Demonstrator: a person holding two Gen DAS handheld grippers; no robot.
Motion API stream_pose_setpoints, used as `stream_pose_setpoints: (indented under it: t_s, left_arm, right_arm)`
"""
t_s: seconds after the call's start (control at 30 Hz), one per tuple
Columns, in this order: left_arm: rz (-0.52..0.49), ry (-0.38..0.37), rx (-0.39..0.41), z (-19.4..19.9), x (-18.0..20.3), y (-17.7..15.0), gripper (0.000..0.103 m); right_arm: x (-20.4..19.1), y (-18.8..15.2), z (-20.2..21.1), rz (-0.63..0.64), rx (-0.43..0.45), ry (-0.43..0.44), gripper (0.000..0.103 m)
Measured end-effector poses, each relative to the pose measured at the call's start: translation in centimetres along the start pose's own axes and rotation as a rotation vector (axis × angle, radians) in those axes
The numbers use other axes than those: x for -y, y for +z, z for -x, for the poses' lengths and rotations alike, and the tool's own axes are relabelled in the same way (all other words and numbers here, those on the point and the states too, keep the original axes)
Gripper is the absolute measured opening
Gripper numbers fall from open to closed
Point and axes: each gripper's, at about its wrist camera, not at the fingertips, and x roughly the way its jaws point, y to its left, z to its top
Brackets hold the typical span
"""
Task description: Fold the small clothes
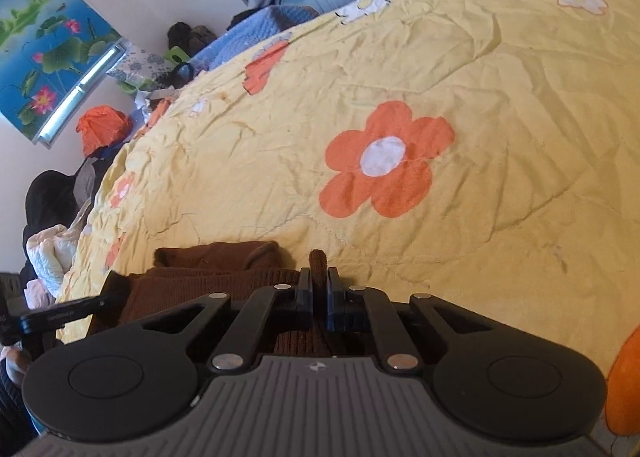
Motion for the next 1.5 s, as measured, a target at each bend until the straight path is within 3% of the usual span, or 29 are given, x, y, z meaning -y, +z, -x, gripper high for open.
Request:
stream_pose_setpoints:
  t_s: [0.13, 0.23, 0.27, 0.37, 0.4, 0.43, 0.47, 0.5, 0.53, 0.6, 0.7, 0.77, 0.83, 0.9, 1.0, 1.07, 1.1, 1.13, 1.17, 1.3, 1.37, 1.4, 1.43, 1.5]
  left_arm:
    - [-0.112, -0.035, 0.093, 2.3, 2.2, 2.6, 0.007]
    - [-0.182, 0.008, 0.117, 0.9, 3.6, 4.0, 0.007]
    - [-0.23, 0.031, 0.096, -0.4, 4.2, 3.9, 0.008]
    - [-0.301, 0.14, -0.09, -5.7, 4.5, 2.1, 0.013]
    - [-0.306, 0.151, -0.035, -5.2, 4.4, 1.4, 0.019]
    - [-0.297, 0.171, -0.007, -4.1, 4.3, 0.8, 0.036]
    - [-0.271, 0.186, 0.003, -2.7, 4.0, 0.3, 0.046]
    - [-0.24, 0.191, 0.029, -0.9, 3.5, -0.3, 0.061]
    - [-0.206, 0.182, 0.083, 1.6, 2.9, -1.4, 0.073]
    - [-0.123, 0.151, 0.155, 6.1, 1.5, -3.9, 0.083]
    - [0.049, 0.038, 0.13, 10.9, -0.3, -8.7, 0.083]
    - [0.082, 0.007, 0.088, 12.5, -0.2, -11.8, 0.083]
    - [0.077, 0.029, 0.067, 13.3, 0.5, -14.1, 0.082]
    - [0.095, 0.019, 0.058, 13.5, 0.9, -15.6, 0.082]
    - [0.1, 0.006, 0.05, 12.6, 1.4, -16.0, 0.078]
    - [0.06, 0.026, 0.061, 11.9, 1.8, -15.7, 0.047]
    - [0.065, 0.033, 0.039, 11.3, 1.5, -15.2, 0.023]
    - [0.08, 0.014, 0.019, 10.9, 1.0, -14.8, 0.019]
    - [0.103, -0.011, 0.008, 10.9, 0.3, -14.4, 0.019]
    - [0.127, -0.078, -0.018, 11.7, -0.9, -13.7, 0.02]
    - [0.147, -0.095, -0.027, 12.0, -1.1, -13.9, 0.028]
    - [0.16, -0.088, -0.033, 11.9, -1.2, -14.0, 0.04]
    - [0.182, -0.075, -0.032, 11.8, -1.3, -14.2, 0.057]
    - [0.202, -0.049, -0.015, 11.5, -1.2, -14.6, 0.065]
  right_arm:
    - [-0.2, 0.7, 5.0, -0.002, 0.111, 0.059, 0.013]
    - [1.7, 1.2, 7.6, -0.048, 0.172, 0.048, 0.013]
    - [2.6, 1.2, 7.8, -0.072, 0.177, 0.025, 0.013]
    - [4.7, 0.6, 6.5, -0.159, 0.142, -0.019, 0.021]
    - [5.3, 0.1, 5.7, -0.192, 0.119, -0.039, 0.039]
    - [5.4, -0.5, 5.3, -0.203, 0.095, -0.05, 0.055]
    - [5.0, -1.1, 5.4, -0.189, 0.099, -0.036, 0.062]
    - [4.6, -1.9, 6.4, -0.175, 0.115, -0.026, 0.076]
    - [3.9, -2.7, 7.9, -0.163, 0.141, -0.025, 0.079]
    - [3.1, -4.8, 11.5, -0.126, 0.189, 0.019, 0.079]
    - [2.4, -8.6, 16.1, -0.133, 0.203, 0.133, 0.079]
    - [2.1, -11.1, 17.6, -0.152, 0.168, 0.19, 0.079]
    - [1.5, -13.3, 18.0, -0.143, 0.116, 0.192, 0.077]
    - [0.3, -14.8, 17.1, -0.105, 0.063, 0.129, 0.074]
    - [-0.5, -15.6, 16.0, -0.091, 0.022, 0.137, 0.056]
    - [-1.2, -15.5, 15.4, -0.049, 0.005, 0.115, 0.045]
    - [-1.4, -15.3, 14.9, -0.031, -0.014, 0.092, 0.036]
    - [-1.4, -15.2, 14.5, -0.021, -0.034, 0.082, 0.024]
    - [-1.5, -15.2, 14.4, -0.012, -0.049, 0.085, 0.021]
    - [-1.4, -14.9, 16.0, -0.015, -0.03, 0.052, 0.025]
    - [-0.4, -15.0, 17.1, -0.077, -0.004, 0.075, 0.05]
    - [0.1, -15.2, 17.5, -0.105, 0.017, 0.105, 0.07]
    - [0.4, -15.4, 17.8, -0.122, 0.034, 0.121, 0.074]
    - [0.5, -15.7, 17.5, -0.125, 0.025, 0.114, 0.072]
